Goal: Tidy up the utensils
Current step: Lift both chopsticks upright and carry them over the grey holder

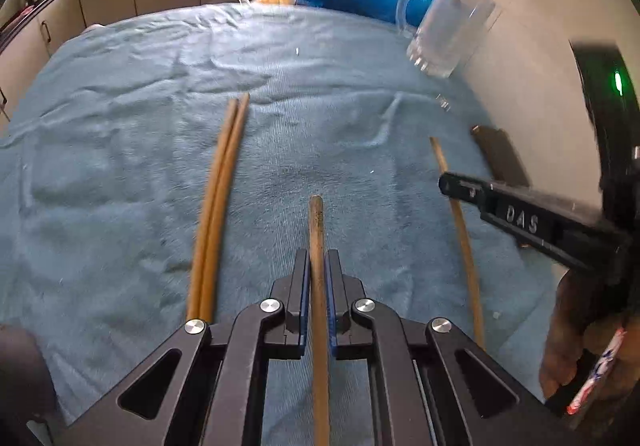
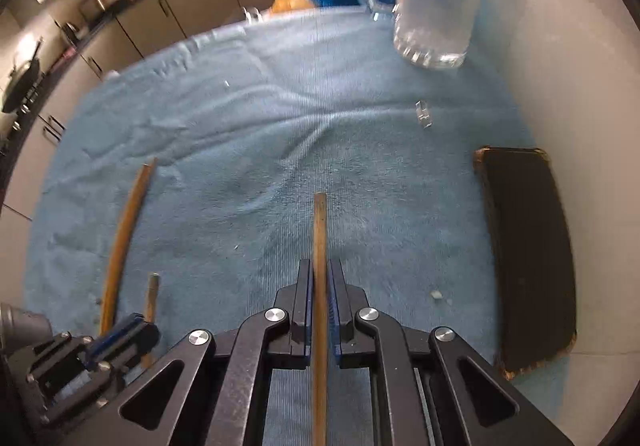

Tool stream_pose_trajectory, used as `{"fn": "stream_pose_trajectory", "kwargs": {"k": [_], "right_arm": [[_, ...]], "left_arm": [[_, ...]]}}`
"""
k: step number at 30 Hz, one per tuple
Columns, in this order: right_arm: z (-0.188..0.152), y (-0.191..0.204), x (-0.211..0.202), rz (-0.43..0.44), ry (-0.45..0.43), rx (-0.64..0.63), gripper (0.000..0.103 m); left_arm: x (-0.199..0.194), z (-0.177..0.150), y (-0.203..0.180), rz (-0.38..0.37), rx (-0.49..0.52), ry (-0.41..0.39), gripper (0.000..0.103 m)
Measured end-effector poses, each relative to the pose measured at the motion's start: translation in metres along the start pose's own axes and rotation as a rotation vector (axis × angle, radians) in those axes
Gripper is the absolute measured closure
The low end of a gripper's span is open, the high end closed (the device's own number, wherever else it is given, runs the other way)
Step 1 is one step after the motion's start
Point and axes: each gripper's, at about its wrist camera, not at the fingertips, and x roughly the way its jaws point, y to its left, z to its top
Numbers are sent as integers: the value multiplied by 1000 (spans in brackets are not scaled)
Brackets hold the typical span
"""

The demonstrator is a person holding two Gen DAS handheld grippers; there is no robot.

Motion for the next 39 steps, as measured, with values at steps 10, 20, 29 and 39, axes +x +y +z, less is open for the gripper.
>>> {"fn": "stream_pose_trajectory", "kwargs": {"k": [10,20,29,39], "right_arm": [[-73,13,-102,107,-303,-5,96],[-143,53,-185,116,-573,-75,96],[-173,99,-226,150,-694,-129,96],[-162,152,-231,232,-737,-148,96]], "left_arm": [[-112,-55,-8,-51,25,-267,96],[-203,-115,2,-53,23,-490,96],[-268,-147,33,-76,-28,-624,96],[-333,-161,92,-42,-139,-745,96]]}}
